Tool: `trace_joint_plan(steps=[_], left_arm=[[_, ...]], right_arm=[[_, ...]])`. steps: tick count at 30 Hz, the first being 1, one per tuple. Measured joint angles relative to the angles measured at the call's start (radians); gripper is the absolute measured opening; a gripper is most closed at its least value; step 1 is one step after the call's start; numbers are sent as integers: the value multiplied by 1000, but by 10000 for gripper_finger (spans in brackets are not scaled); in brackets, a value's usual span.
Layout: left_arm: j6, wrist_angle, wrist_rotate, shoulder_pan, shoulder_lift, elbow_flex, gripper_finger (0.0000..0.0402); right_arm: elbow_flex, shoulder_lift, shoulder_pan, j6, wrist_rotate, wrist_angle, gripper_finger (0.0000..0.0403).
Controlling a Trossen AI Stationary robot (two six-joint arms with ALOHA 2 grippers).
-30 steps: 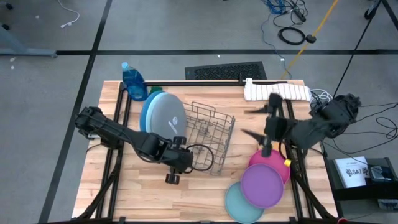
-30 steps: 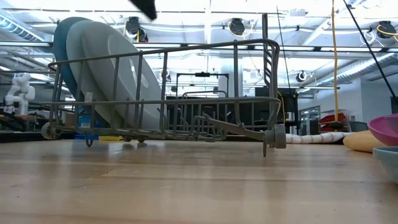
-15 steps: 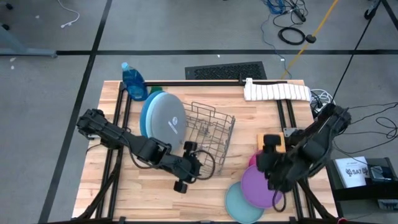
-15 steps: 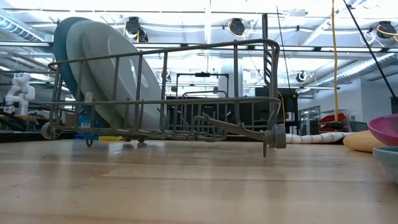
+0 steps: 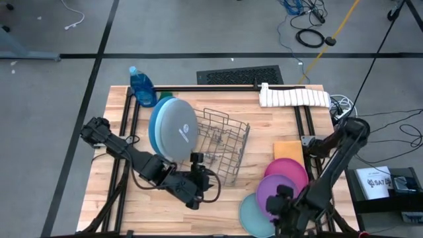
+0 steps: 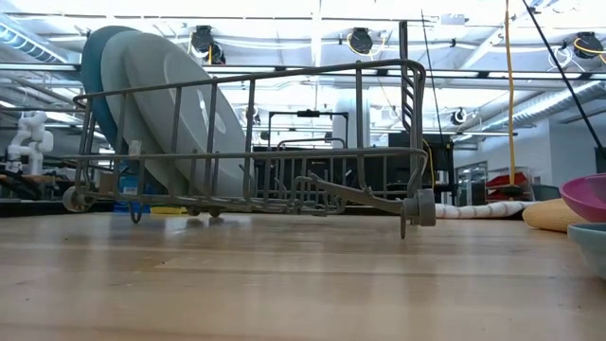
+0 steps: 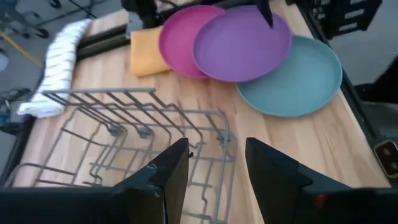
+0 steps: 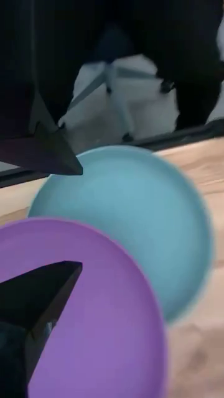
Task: Sort dishes
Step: Put the small purple plate into the dish rack
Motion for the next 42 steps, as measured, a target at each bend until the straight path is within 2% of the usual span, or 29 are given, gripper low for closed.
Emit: trace_joint_plan(steps=[7,12,16,22,32,34,42], left_arm=[[27,3,3,-26,0,0,161],[26,-8,7,-43,0,0,161],[27,-28,7,-51,0,0,161],[33,-26,9,-52,0,0,161],[70,-25,18,-52,0,0,161],[79,-24,18,-52,0,0,161],[87,-22,19,-52,0,0,161]], right_arm=[[25,182,7,30,-74,21,244],[31,229,-1,65,-67,5,261],[31,268,-12,102,-74,-40,254],[35,297,-25,127,-81,-50,194],[31,299,-22,148,-55,-55,22],[35,297,-21,129,-53,-57,9],[119,298,-21,19,-7,-100,2]])
